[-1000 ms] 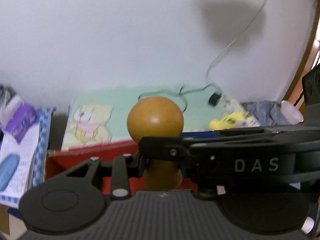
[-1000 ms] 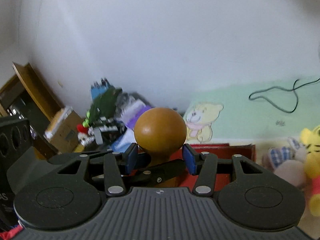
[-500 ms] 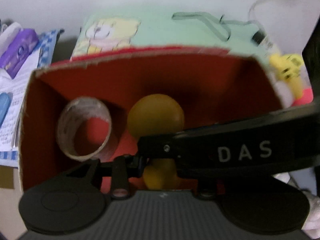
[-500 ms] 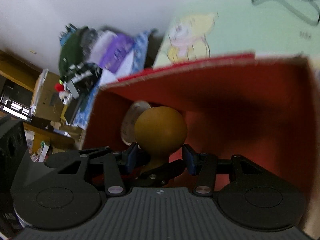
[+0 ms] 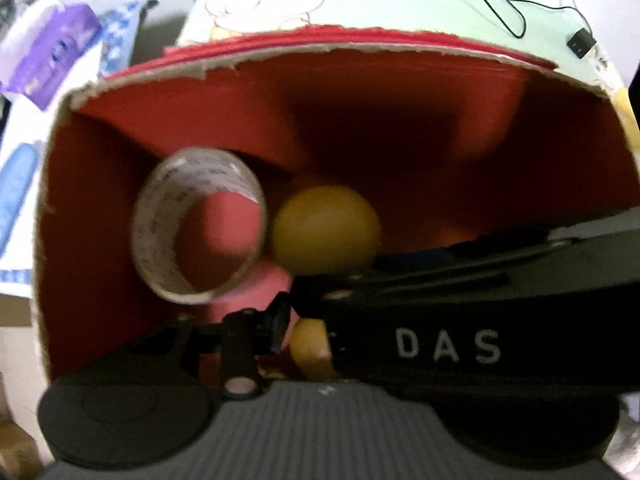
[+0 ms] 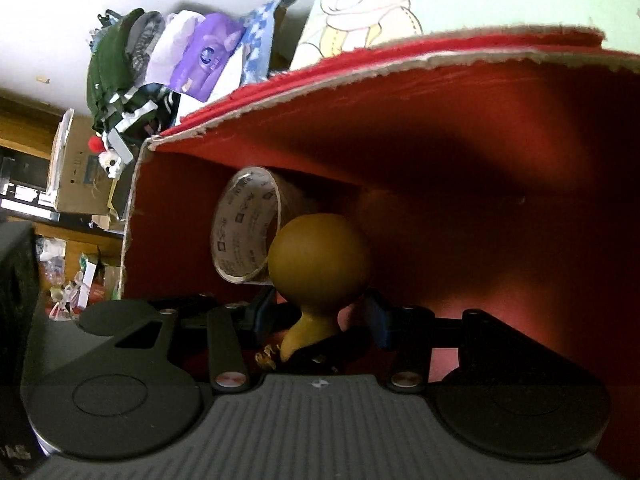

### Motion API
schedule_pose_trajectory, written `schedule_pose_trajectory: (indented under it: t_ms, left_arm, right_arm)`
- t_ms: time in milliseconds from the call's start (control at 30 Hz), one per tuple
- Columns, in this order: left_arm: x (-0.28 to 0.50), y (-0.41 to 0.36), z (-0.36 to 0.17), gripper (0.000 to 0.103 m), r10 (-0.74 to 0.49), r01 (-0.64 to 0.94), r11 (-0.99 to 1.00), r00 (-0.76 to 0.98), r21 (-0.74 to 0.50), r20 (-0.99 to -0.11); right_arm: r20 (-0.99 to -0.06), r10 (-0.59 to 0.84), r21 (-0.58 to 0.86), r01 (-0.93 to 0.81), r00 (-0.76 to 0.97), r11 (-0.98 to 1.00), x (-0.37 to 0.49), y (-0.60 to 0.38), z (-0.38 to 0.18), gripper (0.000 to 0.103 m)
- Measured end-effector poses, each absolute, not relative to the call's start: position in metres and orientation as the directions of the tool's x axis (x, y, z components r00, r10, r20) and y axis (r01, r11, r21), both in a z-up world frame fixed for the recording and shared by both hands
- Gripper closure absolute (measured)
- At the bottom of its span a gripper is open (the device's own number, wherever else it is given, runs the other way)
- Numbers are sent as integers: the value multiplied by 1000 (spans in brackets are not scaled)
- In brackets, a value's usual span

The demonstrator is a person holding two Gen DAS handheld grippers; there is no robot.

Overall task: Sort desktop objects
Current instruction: 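Lift the gourd with the right gripper and carry it over the red box, then lower the brown gourd into the red box and open the right gripper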

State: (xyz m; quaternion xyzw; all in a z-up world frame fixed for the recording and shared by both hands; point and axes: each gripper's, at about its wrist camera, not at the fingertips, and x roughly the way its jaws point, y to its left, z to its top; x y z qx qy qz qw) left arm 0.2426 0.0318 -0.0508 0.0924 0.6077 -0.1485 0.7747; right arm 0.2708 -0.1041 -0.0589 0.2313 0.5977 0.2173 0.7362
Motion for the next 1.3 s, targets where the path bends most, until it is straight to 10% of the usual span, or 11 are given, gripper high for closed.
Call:
schedule_pose_trajectory:
  t_ms: [1300]
  left_arm:
    - [228,25,-37,53,-118,353,936,322,3,-939]
  right_arm:
    - [-799,507,497,-118,323,859,262,-93,-45,65]
